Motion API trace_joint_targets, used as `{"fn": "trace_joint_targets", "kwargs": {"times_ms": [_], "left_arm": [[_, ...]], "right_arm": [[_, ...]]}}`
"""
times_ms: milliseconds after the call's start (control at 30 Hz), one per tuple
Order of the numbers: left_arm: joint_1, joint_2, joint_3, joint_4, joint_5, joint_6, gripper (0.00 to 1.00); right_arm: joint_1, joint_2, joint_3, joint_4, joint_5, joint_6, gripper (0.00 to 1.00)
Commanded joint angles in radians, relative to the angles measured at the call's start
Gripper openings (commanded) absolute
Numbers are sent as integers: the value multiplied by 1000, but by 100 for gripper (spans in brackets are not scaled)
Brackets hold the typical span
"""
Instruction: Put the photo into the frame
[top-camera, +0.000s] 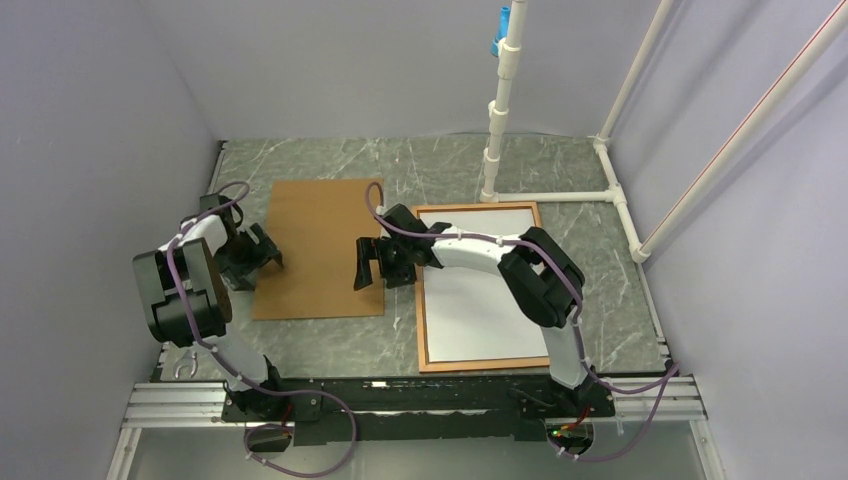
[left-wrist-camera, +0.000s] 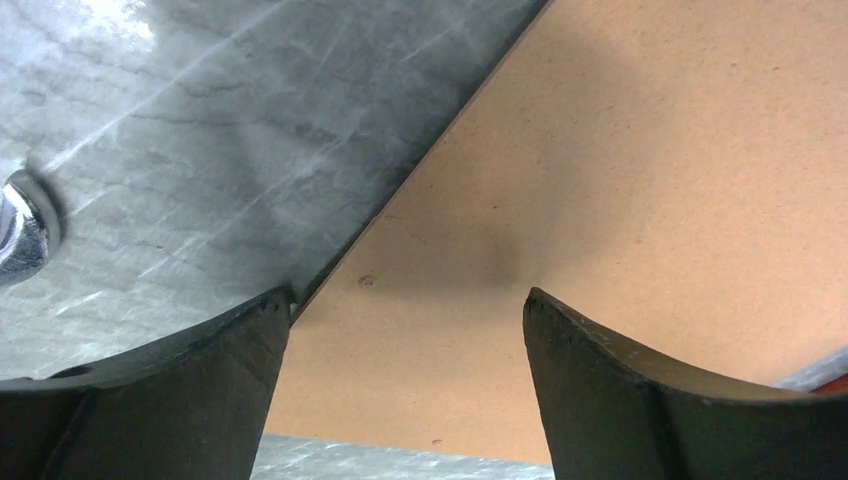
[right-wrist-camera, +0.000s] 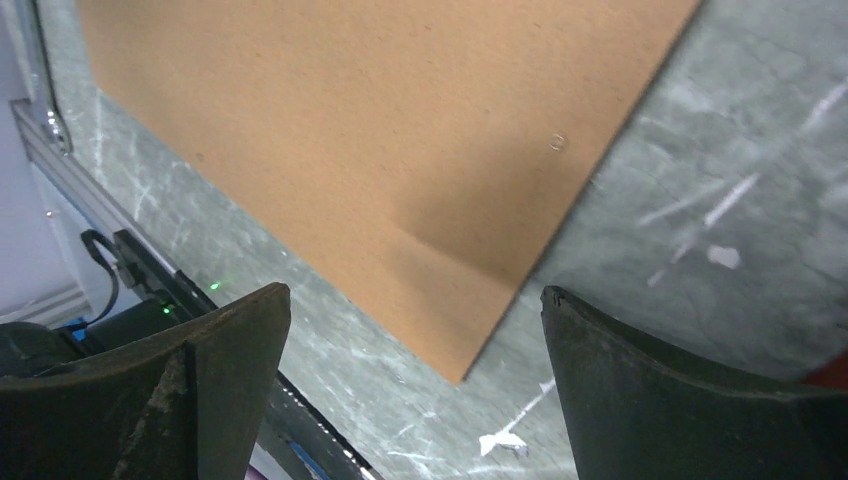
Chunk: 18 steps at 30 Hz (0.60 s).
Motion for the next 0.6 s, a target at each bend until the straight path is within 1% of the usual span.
{"fn": "trace_joint_targets", "kwargs": {"times_ms": [0, 100, 200, 267, 433, 567], "left_arm": [[-25, 79, -40, 140, 231, 32, 89], [-54, 92, -38, 137, 274, 45, 89], [-86, 93, -27, 109, 265, 59, 87], [-95, 81, -39, 124, 316, 59, 85], [-124, 27, -68, 120, 361, 62, 83], [-142, -53, -117, 128, 380, 48, 83]], "right_arm": [[5, 90, -21, -3, -41, 16, 99], [1, 74, -31, 18, -71, 32, 99], [-7, 36, -56, 50, -96, 51, 99], [-16, 7, -72, 74, -123, 61, 99], [-24, -62, -71, 69, -150, 63, 99], [-24, -112, -47, 47, -186, 62, 99]]}}
